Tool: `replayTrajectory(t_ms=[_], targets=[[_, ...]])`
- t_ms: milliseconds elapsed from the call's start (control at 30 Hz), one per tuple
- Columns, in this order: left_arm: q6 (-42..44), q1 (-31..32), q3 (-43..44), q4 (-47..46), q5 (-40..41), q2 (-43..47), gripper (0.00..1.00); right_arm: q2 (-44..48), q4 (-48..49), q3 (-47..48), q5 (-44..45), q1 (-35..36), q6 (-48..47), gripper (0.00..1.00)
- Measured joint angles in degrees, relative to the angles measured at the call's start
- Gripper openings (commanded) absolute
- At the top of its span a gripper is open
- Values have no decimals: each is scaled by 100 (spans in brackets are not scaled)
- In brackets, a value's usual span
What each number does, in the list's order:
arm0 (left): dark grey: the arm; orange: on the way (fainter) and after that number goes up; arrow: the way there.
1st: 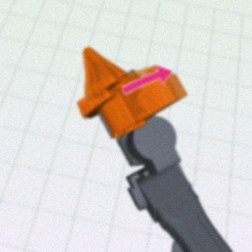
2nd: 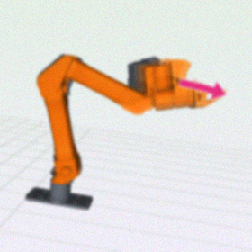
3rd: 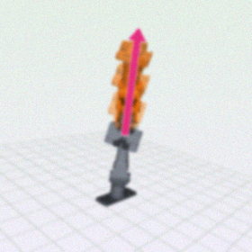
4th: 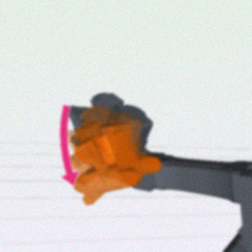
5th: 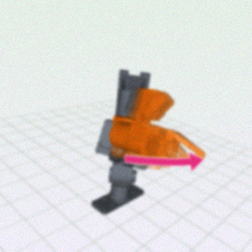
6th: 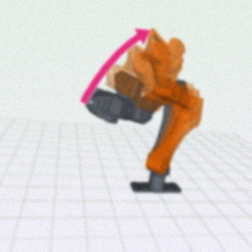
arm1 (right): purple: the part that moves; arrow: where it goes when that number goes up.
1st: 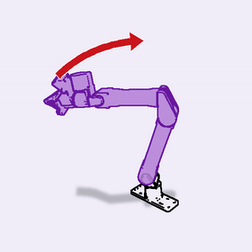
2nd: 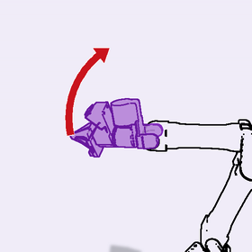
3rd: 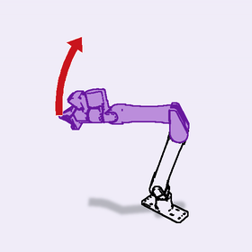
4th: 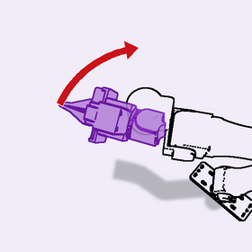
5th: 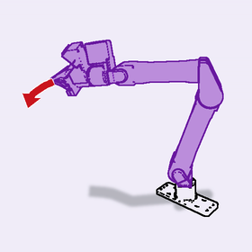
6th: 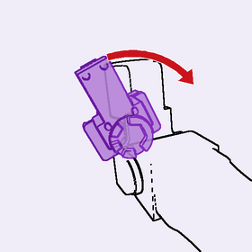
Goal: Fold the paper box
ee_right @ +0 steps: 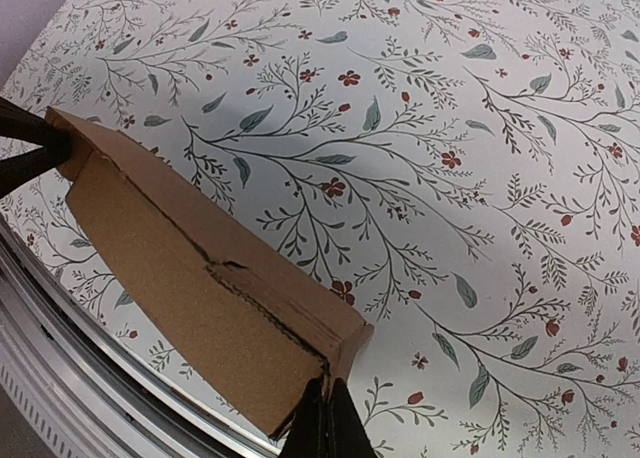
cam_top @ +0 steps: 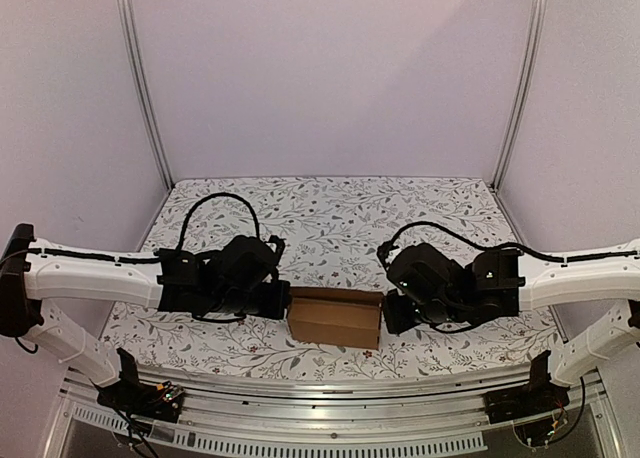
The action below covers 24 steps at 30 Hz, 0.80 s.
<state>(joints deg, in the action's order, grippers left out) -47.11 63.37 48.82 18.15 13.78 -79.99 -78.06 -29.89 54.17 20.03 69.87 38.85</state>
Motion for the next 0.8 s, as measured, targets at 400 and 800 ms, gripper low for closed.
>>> replayTrajectory(t_ms=[400, 800], targets=[[-15, 70, 28, 122, 153, -42, 0, -164, 179, 92, 2, -2, 616, 0], [-13, 155, 114, 236, 302, -151, 0, -192, 201, 94, -2, -2, 1012, 0]])
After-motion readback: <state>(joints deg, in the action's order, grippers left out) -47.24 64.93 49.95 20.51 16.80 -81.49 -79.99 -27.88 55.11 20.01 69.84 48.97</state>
